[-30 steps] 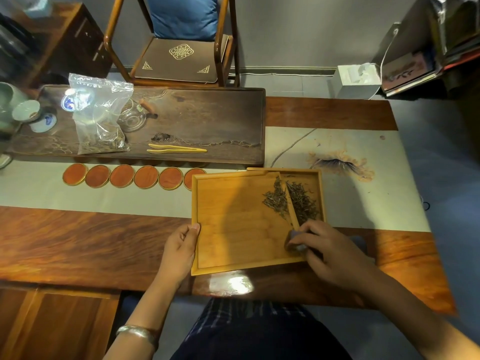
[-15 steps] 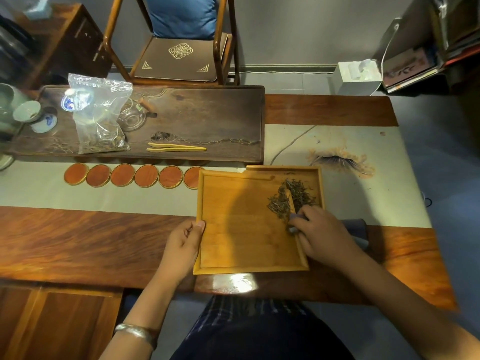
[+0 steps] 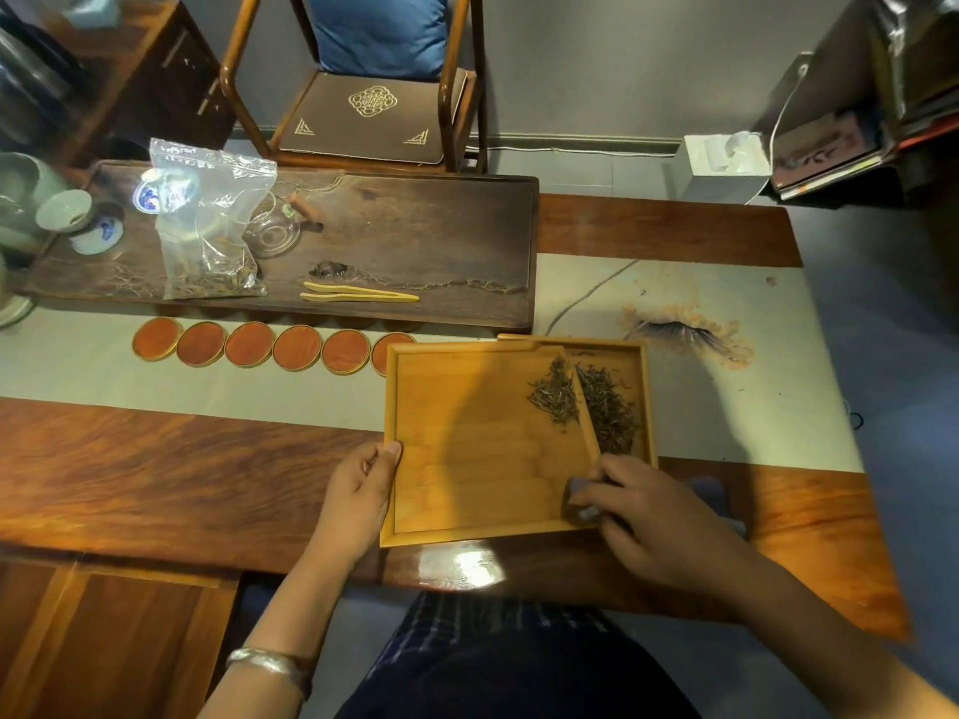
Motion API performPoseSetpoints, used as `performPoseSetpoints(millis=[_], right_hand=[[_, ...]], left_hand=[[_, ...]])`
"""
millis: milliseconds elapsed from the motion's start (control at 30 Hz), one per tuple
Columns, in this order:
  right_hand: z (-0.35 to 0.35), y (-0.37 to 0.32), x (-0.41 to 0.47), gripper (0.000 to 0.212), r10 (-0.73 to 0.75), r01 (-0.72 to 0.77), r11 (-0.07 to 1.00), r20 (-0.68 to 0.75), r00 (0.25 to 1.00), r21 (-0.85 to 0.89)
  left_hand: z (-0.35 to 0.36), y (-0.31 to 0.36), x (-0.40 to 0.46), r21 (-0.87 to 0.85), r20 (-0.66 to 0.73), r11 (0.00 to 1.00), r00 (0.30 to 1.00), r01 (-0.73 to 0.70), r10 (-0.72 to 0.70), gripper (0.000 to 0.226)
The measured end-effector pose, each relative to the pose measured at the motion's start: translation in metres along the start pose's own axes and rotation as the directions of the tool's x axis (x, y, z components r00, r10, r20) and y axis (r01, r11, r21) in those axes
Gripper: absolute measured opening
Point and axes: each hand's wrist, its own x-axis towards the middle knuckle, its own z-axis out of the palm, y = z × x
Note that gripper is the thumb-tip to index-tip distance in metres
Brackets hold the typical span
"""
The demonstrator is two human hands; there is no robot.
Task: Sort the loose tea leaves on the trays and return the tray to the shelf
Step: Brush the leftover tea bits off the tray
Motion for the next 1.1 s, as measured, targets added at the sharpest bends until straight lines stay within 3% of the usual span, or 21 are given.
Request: performPoseSetpoints(millis=[467,867,1000,1100], right_hand=[[0.013,0.030,0.035,0.026,0.172,-0.186,0.970,-0.100,0.980,-0.156],[0.006,0.054,0.075,0.032,0.258,-0.273,0.960,-0.179,0.949,-0.063],[0.001,0.048,0.064,0.030,0.223,-0.225,0.974,-0.248,0.943,0.017],[0.000,0.035,0.046,0.031,0.169,-0.161,0.985,-0.219,0.961,0.058]], left_hand=[[0.002,0.002,-0.001,-0.007,0.080,1.000,0.997,0.000,0.000,0.032],[0.004,0.001,-0.004,0.001,0.099,1.000,0.995,0.027,-0.027,0.030],[0.004,0.002,-0.002,0.002,0.089,1.000,0.996,0.027,-0.027,0.031],[0.003,0.002,0.001,0.010,0.085,0.999,0.996,0.031,-0.032,0.032]])
